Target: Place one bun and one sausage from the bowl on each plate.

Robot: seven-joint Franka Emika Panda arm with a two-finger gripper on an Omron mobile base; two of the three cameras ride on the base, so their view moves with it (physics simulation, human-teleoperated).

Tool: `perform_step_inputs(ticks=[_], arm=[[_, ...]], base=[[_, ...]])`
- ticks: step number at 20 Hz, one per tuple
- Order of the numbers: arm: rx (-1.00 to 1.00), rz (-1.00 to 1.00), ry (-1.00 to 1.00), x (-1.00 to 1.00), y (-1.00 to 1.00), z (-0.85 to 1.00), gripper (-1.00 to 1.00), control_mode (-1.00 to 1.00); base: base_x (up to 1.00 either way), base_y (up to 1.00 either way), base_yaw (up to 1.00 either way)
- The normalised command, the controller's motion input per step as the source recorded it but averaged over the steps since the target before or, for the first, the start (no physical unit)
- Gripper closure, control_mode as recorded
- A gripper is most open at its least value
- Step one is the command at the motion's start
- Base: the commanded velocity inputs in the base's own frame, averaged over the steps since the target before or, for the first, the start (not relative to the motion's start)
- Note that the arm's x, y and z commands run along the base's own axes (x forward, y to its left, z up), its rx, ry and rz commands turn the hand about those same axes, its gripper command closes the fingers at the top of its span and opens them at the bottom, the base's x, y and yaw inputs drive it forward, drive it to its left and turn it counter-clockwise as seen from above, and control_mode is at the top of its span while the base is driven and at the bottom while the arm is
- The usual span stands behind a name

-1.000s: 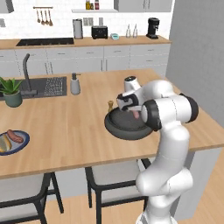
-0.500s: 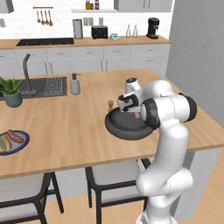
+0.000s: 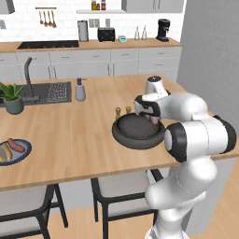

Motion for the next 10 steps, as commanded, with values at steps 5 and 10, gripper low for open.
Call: perform_step_inputs(ticks=[5,10], arm=[[0.12,0.0,0.14,-1.0,-0.29,1.0,1.0,-1.0],[0.11,0.0,0.37,-1.0,-0.29,0.97,1.0,-1.0]], base=[[0.0,0.0,0.0],[0.0,0.0,0.0]])
